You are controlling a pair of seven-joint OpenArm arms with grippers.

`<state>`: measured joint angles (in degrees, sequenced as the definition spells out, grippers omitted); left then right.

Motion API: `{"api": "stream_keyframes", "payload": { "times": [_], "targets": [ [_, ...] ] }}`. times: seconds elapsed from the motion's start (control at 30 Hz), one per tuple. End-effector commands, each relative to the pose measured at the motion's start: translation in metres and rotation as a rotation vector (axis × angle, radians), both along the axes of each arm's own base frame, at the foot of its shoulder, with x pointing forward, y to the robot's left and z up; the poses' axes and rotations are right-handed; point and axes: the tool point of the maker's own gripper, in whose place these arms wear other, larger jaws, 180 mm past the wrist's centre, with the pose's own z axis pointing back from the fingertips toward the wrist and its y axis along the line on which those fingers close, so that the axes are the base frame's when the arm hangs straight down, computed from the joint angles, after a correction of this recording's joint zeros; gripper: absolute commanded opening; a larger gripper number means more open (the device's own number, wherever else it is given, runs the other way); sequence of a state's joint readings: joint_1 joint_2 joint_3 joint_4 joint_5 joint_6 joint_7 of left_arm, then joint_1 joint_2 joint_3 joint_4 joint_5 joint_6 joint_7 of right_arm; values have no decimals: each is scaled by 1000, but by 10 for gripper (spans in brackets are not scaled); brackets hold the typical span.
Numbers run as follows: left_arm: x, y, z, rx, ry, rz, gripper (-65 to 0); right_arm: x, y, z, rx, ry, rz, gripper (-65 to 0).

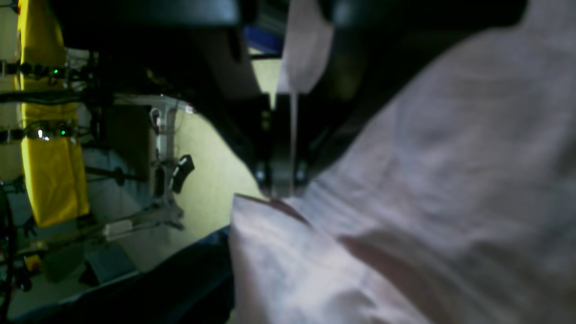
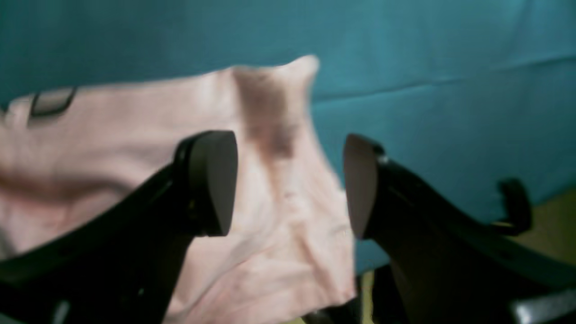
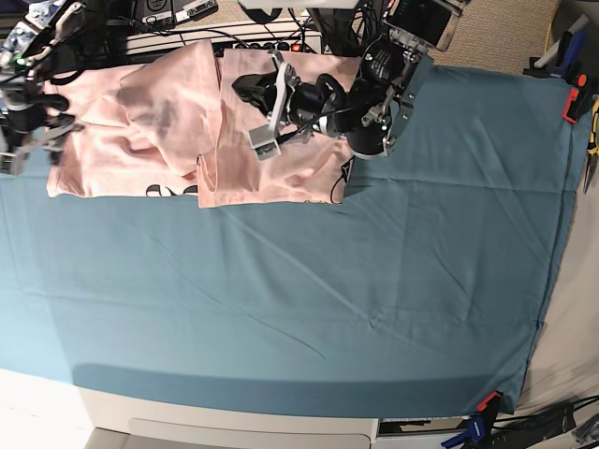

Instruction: Fold the T-shirt properly

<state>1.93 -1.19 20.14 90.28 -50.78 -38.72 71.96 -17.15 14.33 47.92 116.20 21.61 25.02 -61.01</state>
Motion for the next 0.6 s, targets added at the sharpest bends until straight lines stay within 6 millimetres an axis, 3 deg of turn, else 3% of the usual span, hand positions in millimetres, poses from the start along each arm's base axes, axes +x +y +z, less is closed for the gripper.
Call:
{"api": "stream_keyframes", "payload": {
  "times": [0.0, 0.17, 0.27, 0.4, 0.57],
  "targets": [
    [5, -3, 12, -48, -33, -2, -649, 3, -15, 20, -48, -47, -12, -264],
    [5, 8, 4, -17, -33, -3, -647, -6, -75, 31, -19, -56, -115, -264],
    [5, 11, 2, -9, -33, -3, -574, -2, -99, 21, 138, -59, -125, -264],
    [7, 10, 4, -21, -36, 6, -415, 14, -105, 0, 422, -69, -49, -264],
    [12, 10, 1, -5, -62, 24, -408, 30, -106, -10, 767, -168, 26, -264]
  ]
}}
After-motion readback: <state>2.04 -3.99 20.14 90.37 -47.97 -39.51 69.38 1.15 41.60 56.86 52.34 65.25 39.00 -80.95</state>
